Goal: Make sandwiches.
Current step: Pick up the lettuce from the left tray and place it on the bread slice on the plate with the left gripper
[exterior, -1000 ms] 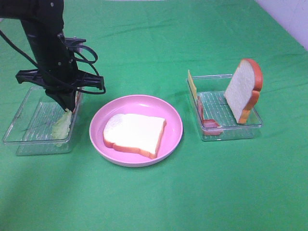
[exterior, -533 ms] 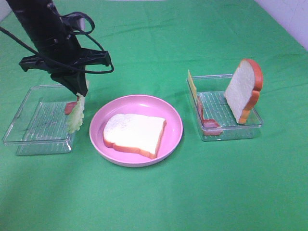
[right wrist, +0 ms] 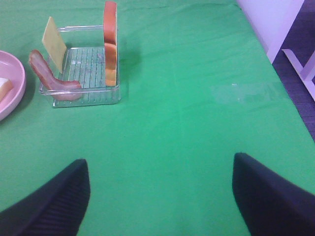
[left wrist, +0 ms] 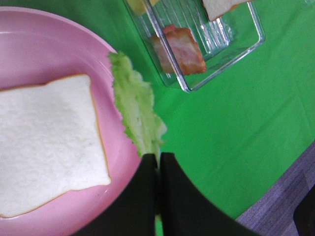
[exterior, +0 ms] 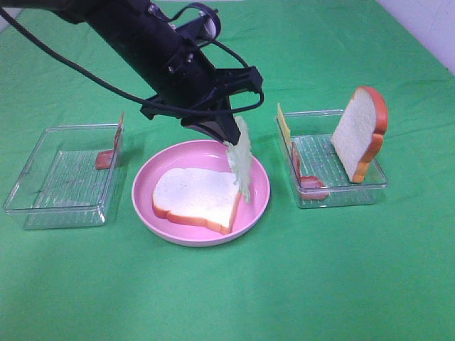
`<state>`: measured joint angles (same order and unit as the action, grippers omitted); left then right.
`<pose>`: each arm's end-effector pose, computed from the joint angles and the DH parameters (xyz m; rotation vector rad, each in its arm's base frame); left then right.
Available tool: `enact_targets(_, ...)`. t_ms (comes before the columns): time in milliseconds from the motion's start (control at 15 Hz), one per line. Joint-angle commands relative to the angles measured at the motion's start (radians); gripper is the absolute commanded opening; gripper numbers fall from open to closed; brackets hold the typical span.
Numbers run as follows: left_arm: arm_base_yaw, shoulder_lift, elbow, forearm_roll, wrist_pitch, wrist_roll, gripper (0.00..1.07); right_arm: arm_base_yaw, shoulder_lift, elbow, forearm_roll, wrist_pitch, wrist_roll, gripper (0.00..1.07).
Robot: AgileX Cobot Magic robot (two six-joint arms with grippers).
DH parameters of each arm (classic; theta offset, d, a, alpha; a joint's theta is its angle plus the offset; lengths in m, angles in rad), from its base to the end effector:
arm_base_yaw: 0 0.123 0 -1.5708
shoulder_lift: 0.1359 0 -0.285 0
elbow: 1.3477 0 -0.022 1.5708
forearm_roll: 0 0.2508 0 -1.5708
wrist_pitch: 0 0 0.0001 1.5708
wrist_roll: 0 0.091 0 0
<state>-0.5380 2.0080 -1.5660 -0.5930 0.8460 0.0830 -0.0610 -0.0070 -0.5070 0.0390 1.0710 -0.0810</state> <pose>0.3534 -0.2552 0.2220 0.4227 2.7578 -0.8319 -0.0070 0.0035 0.2784 -0.0228 2.0401 -0.0423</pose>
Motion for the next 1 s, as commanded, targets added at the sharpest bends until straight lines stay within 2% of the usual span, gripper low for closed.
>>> enact_targets(67, -0.016, 0.038, -0.002, 0.028, -0.016, 0.016, 0.0, -0.003, -0.013, 0.003, -0.003, -0.013, 0.01, 0.76)
enact_targets(267, -0.015, 0.08, -0.002, 0.186, -0.011, -0.029, 0.0, -0.003, -0.013, 0.003, -0.003, -0.013, 0.01, 0.76)
enact_targets(400, -0.015, 0.103, -0.002, 0.28, -0.007, -0.121, 0.0, -0.003, -0.013, 0.003, -0.003, -0.013, 0.01, 0.76)
enact_targets(1000, -0.015, 0.13, -0.002, 0.457, 0.004, -0.267, 0.03, -0.003, -0.013, 0.003, -0.003, -0.013, 0.01, 0.76)
